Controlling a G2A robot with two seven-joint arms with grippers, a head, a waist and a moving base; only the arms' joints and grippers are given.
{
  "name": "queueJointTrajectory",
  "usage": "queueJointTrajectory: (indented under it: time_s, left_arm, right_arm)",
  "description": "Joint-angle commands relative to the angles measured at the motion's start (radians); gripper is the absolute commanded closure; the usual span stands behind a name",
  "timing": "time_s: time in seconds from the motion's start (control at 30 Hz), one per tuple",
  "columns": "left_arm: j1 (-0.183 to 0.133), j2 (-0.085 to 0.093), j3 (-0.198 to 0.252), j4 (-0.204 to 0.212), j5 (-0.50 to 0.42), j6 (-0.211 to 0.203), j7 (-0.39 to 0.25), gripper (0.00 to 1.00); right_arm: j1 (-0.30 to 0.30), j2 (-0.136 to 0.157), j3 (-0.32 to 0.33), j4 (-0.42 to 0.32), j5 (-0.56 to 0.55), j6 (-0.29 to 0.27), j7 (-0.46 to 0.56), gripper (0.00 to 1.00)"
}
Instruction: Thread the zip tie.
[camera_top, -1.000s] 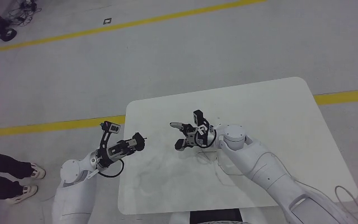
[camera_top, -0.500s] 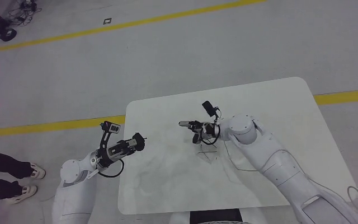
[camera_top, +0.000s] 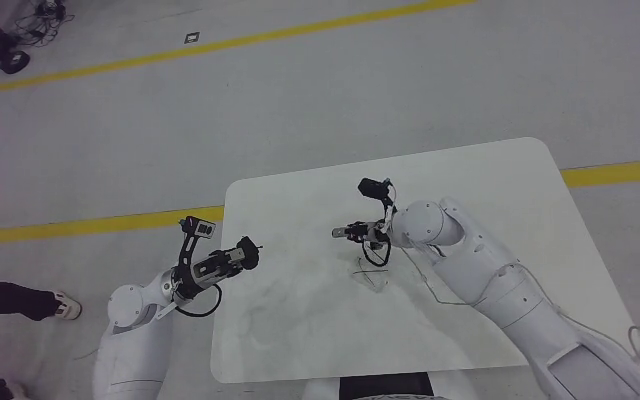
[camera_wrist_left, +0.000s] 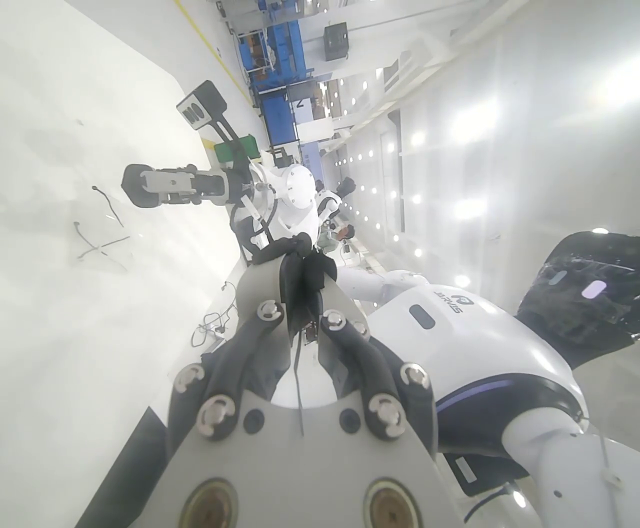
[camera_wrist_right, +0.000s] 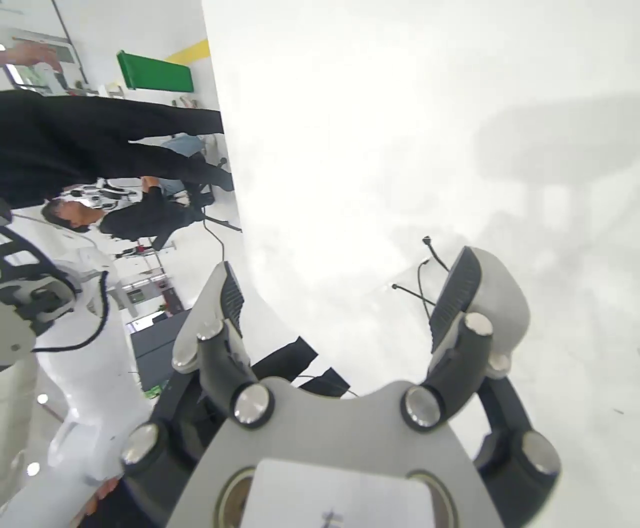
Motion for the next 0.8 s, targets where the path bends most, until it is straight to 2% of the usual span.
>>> queueJointTrajectory:
  time_s: [0.0,0.23,0.43,0.53,0.77]
  left_arm:
    - [0.0,0.0,0.0,0.0,0.0,0.0,0.0,1.0]
    - [0.0,0.0,0.0,0.0,0.0,0.0,0.0,1.0]
    - [0.0,0.0,0.0,0.0,0.0,0.0,0.0,1.0]
    - [0.0,0.0,0.0,0.0,0.0,0.0,0.0,1.0]
    - [0.0,0.0,0.0,0.0,0.0,0.0,0.0,1.0]
  right_arm:
    - [0.025,0.004,-0.032,-0.017,-0.144,-0.024,0.03,0.0]
    - [0.131,0.004,-0.114,-0.012,-0.325,-0.104,0.16,0.0]
    - [0.21,-0.012,-0.188,0.049,-0.391,-0.177,0.267,0.0]
    - [0.233,-0.02,-0.224,0.07,-0.4,-0.246,0.3,0.0]
    - [0.233,-0.02,-0.224,0.07,-0.4,-0.246,0.3,0.0]
